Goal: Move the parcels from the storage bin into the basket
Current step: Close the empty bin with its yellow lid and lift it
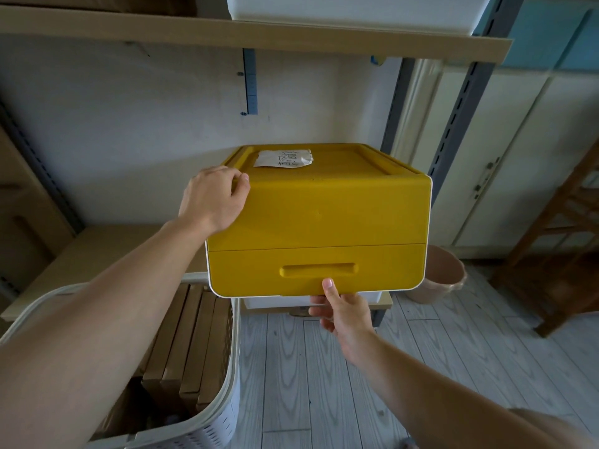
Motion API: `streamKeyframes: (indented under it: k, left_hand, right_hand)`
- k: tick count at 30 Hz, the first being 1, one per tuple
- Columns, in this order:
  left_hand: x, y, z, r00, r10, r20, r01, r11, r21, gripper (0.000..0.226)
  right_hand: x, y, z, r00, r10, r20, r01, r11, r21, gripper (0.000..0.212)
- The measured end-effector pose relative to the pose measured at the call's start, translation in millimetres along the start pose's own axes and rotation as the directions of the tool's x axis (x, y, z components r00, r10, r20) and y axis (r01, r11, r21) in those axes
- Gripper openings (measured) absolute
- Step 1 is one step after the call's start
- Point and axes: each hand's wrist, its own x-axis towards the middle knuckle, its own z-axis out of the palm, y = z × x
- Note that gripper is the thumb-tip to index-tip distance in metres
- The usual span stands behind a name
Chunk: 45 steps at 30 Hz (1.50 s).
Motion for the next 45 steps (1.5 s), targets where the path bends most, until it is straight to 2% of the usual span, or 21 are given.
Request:
streamKeyframes:
  k: [5, 8, 12, 15, 17, 18, 22, 23, 26, 29, 34, 37, 42, 45]
  left_hand:
    - [-4.3, 1.1, -1.6, 1.0, 0.003, 0.001, -0.003, 1.0, 0.017, 0.041]
    - [-6.9, -1.0, -3.5, 1.0, -0.004, 0.02, 0.004, 1.0, -0.024, 0.04]
    - [-14.1, 8.2, -6.4, 0.989, -0.135, -0.053, 0.125, 0.98, -0.158, 0.045]
    - [-22.5, 14.2, -7.6, 0.982, -0.175, -0.063, 0.159, 0.964, -0.212, 0.056]
    - [-27.0, 15.3, -7.8, 0.983, -0.177, -0.043, 0.164, 0.963, -0.214, 0.068]
    - [-29.5, 15.2, -8.1, 0.983, -0.182, -0.033, 0.171, 0.962, -0.214, 0.075]
    - [-38.1, 16.1, -7.3, 0.968, -0.247, 0.038, 0.248, 0.934, -0.256, 0.096]
    - [-39.1, 15.8, -6.8, 0.965, -0.259, 0.052, 0.263, 0.926, -0.27, 0.097]
    - [-39.2, 14.3, -6.3, 0.96, -0.274, 0.061, 0.279, 0.911, -0.302, 0.098]
    - [-39.0, 13.5, -4.3, 0.958, -0.28, 0.063, 0.285, 0.906, -0.314, 0.097]
    - [-39.4, 12.7, -3.8, 0.953, -0.293, 0.076, 0.301, 0.894, -0.331, 0.097]
    - [-40.5, 14.9, -5.6, 0.95, -0.3, 0.088, 0.312, 0.892, -0.326, 0.097]
    - [-56.6, 18.8, -7.4, 0.958, -0.252, 0.137, 0.278, 0.932, -0.234, 0.102]
    - [-71.0, 15.8, -6.2, 0.97, -0.19, 0.151, 0.209, 0.969, -0.128, 0.108]
  right_hand:
    - [-7.0, -1.2, -0.5, 0.999, -0.049, 0.012, 0.05, 0.976, -0.214, 0.049]
    - [-9.4, -6.2, -2.5, 0.993, -0.121, 0.008, 0.113, 0.903, -0.415, 0.058]
    - [-5.6, -20.7, -9.4, 0.949, -0.311, 0.043, 0.263, 0.716, -0.647, 0.053]
    - [-1.6, -31.1, -16.4, 0.831, -0.546, 0.111, 0.404, 0.453, -0.795, 0.037]
    - [-5.1, -39.0, -19.5, 0.761, -0.625, 0.177, 0.471, 0.343, -0.813, 0.01]
    - [-6.1, -40.8, -20.6, 0.728, -0.653, 0.211, 0.502, 0.297, -0.812, 0.009]
    - [-4.6, -37.0, -23.3, 0.58, -0.732, 0.359, 0.54, 0.015, -0.842, 0.06]
    - [-3.9, -35.9, -23.8, 0.564, -0.728, 0.39, 0.524, -0.05, -0.85, 0.073]
    - [2.4, -35.8, -26.3, 0.585, -0.688, 0.429, 0.465, -0.148, -0.873, 0.103]
    - [8.1, -38.0, -27.5, 0.593, -0.681, 0.429, 0.426, -0.187, -0.885, 0.111]
    - [10.5, -38.6, -30.4, 0.578, -0.687, 0.439, 0.426, -0.205, -0.881, 0.109]
    - [8.2, -38.1, -29.1, 0.597, -0.673, 0.437, 0.425, -0.197, -0.883, 0.109]
    - [1.3, -44.3, -29.0, 0.632, -0.634, 0.447, 0.45, -0.169, -0.877, 0.098]
    - [-2.8, -54.5, -32.2, 0.622, -0.628, 0.467, 0.508, -0.13, -0.851, 0.091]
